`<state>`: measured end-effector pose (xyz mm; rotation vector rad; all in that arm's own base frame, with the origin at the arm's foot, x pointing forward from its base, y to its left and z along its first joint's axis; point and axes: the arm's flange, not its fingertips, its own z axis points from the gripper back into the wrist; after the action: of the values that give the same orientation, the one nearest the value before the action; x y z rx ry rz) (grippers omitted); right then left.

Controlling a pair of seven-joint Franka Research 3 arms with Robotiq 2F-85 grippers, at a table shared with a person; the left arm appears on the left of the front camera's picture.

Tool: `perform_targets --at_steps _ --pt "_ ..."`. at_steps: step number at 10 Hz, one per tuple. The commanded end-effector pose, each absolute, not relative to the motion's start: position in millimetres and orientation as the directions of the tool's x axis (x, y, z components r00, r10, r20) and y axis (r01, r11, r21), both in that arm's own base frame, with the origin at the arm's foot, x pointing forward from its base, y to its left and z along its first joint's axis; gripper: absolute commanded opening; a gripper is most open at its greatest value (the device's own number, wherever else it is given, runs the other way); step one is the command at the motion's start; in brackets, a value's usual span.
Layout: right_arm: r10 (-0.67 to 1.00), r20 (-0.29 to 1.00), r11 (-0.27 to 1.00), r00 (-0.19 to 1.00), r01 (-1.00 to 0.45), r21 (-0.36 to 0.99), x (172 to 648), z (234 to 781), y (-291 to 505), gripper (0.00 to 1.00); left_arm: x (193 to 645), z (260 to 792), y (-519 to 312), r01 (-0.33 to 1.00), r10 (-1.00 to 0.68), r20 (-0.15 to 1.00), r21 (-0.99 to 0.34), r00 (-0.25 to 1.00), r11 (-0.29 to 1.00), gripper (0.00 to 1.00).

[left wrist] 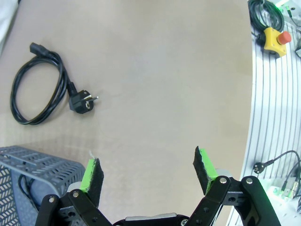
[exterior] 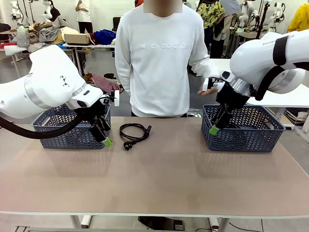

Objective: Organize the cables according to human instructions.
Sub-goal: Pick up a bundle of cables and place it in the basket indicated by the human.

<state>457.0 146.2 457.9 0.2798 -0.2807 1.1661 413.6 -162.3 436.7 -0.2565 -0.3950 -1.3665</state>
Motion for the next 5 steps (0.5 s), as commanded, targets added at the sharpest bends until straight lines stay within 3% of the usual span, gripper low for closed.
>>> perform_targets --at_steps 1,5 --pt "0.857 0.362 0.367 0.366 -0.928 0.069 457.2 459.2 146.6 1.0 412.7 437.0 -160.7 0.978 -0.889 0.428 0.05 0.164 0.204 1.0" --pt "0.857 0.362 0.367 0.366 -0.928 0.069 457.2 459.2 146.6 1.0 412.7 437.0 -160.7 0.978 -0.889 0.428 0.05 0.164 0.204 1.0"
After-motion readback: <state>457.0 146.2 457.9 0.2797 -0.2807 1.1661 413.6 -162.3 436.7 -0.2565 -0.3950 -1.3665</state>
